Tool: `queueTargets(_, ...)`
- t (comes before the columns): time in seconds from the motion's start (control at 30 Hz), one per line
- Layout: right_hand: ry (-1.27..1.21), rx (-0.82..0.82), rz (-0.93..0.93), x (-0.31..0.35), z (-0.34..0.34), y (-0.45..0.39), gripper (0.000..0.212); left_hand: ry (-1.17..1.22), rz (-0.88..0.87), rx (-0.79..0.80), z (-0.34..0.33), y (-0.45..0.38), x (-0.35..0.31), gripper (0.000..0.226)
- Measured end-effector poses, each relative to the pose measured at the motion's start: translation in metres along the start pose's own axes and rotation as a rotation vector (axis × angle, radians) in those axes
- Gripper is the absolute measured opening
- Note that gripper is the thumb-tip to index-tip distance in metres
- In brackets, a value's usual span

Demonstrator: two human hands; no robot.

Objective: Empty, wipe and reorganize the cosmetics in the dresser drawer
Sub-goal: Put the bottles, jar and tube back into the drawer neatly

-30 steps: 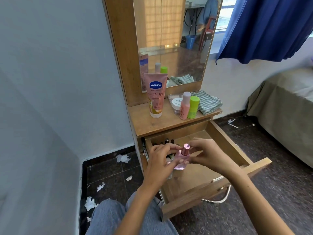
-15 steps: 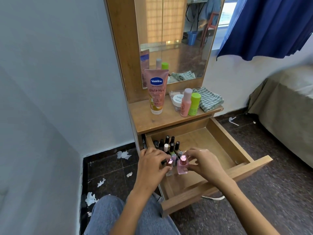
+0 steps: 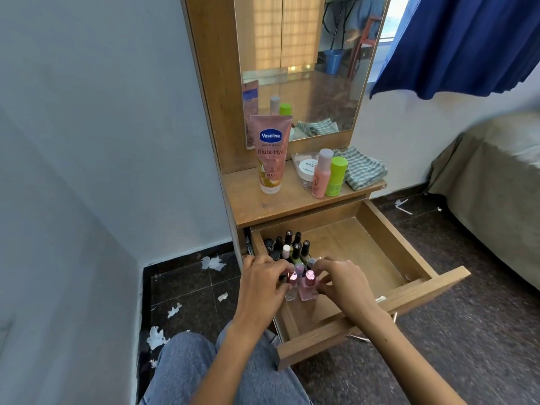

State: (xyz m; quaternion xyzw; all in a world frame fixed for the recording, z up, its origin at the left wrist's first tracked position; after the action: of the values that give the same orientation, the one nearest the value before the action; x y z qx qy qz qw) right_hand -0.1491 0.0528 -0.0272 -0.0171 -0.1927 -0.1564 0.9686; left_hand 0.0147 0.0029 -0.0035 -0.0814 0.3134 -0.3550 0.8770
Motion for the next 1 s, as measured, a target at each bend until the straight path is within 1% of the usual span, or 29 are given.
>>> queueTargets(0.2,-0.056,-0.01,0.002,-0.003,-0.001,-0.001,0.025,-0.011,-0.001,0.004,-0.002,0.001,0.0,0.029)
queueTargets(0.4,-0.111,0.003,0.008,-0.001,0.001,-0.001,0.023,-0.046,0.02,0.025,-0.005,0.002,0.002,0.029)
queueTargets(0.67,-0.048,0.015,0.028,0.005,0.005,-0.002,0.021,-0.046,0.033,0.038,-0.007,0.002,0.003,0.026)
queueTargets(0.8,-0.088,0.013,0.049,0.007,0.005,-0.003,0.018,-0.047,0.038,0.034,-0.007,0.003,0.003,0.027)
queueTargets(1.0,-0.109,0.006,0.023,0.001,0.001,-0.006,0.025,-0.043,0.044,0.034,-0.008,0.003,0.003,0.029)
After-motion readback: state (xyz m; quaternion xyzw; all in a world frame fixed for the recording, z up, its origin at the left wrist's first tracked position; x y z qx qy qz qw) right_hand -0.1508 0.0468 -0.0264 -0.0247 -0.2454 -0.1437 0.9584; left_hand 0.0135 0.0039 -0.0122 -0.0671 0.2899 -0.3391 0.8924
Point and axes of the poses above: each hand's wrist, its own y-axis away from the middle knuckle, its own z-axis out of the back of the hand, x = y × z, the point moved 3 cm from there along -y, towards the middle knuckle, and after that the axes turned 5 degrees about -z, right-handed, at the moved point
